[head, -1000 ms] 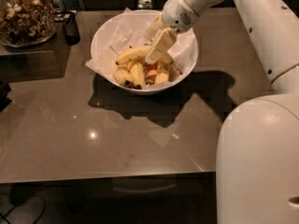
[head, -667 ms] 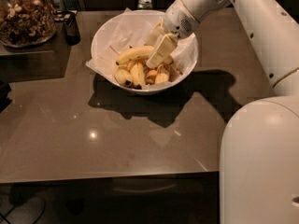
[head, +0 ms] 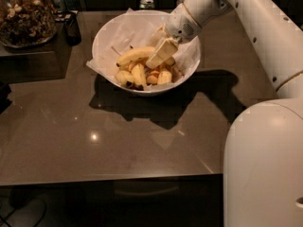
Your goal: Pick banana from white bowl
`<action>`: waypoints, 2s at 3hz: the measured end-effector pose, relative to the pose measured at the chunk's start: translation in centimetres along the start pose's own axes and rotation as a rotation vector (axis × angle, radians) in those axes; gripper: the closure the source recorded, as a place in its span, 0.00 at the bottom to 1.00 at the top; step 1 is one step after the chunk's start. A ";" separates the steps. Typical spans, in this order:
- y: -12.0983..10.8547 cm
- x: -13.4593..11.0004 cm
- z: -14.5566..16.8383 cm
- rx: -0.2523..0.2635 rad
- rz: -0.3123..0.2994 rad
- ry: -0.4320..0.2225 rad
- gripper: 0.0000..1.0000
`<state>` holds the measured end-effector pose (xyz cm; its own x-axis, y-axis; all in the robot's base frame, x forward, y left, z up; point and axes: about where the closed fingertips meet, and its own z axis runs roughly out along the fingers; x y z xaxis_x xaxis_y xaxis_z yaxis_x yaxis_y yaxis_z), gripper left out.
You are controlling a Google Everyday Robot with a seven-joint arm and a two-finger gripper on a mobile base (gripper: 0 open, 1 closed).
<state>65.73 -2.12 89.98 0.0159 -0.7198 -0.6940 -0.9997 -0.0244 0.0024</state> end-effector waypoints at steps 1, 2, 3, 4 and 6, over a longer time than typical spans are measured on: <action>0.0 0.1 -0.2 0.015 -0.002 -0.007 0.73; -0.2 0.0 -0.2 0.015 -0.002 -0.007 0.96; 0.1 -0.5 -1.8 0.083 -0.037 -0.028 1.00; 0.8 -2.3 -4.3 0.161 -0.100 -0.056 1.00; 6.5 -4.5 -7.6 0.205 -0.137 -0.109 1.00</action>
Offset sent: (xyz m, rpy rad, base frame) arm -0.0105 -0.0160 0.0080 0.0291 -0.0819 -0.0558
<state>59.29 -4.30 98.58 0.1600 -0.6399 -0.7516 -0.9715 0.0327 -0.2347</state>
